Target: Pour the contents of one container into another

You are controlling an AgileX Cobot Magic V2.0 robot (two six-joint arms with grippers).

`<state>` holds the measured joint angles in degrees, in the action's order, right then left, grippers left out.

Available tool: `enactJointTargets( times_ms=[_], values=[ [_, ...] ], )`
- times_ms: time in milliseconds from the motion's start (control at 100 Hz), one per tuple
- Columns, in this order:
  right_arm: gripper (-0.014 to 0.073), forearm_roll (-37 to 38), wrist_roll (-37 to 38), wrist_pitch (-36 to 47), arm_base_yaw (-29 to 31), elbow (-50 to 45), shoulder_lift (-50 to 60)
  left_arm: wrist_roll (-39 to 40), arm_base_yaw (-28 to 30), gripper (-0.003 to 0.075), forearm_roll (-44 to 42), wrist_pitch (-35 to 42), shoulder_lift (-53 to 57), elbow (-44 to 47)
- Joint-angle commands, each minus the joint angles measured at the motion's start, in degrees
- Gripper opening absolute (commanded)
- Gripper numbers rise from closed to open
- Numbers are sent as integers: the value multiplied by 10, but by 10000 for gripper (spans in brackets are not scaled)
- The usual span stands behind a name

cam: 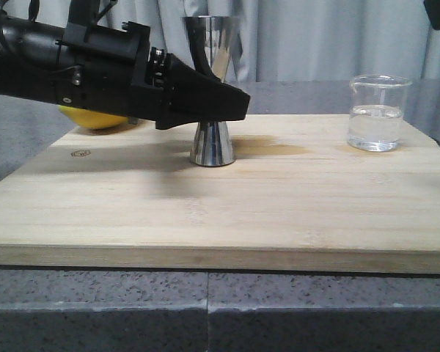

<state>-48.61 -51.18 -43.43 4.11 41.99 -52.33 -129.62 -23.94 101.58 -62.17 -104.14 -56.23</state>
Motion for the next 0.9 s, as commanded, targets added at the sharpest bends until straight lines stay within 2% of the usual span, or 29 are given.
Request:
enactJointTargets(
  times_ms=[0, 100, 210, 330, 400, 520, 620, 830, 890],
  values=[
    [667, -22, 4, 2, -1, 21, 17, -1, -4, 135, 45, -43, 24, -16],
    [667, 17, 58, 39, -4, 21, 43, -1, -4, 135, 45, -43, 24, -16],
    [668, 120, 173, 88, -27, 19, 77, -1, -4, 135, 45, -43, 24, -16],
    [668, 229, 300, 170, -93, -5, 110, -1, -4, 135, 45, -43, 24, -16],
    [668, 287, 368, 245, -152, -37, 122, -1, -4, 135, 45, -43, 24, -16],
    [668, 285, 378, 376, -228, -94, 124, -1, -4, 135, 45, -42, 24, -16],
    [668, 285, 378, 473, -259, -151, 121, -1, -4, 135, 45, -41, 24, -16],
    [668, 288, 378, 638, -263, -235, 80, -1, -4, 135, 45, -41, 24, -16],
    [668, 288, 378, 659, -263, -243, 61, -1, -4, 135, 45, -41, 24, -16]
  ],
)
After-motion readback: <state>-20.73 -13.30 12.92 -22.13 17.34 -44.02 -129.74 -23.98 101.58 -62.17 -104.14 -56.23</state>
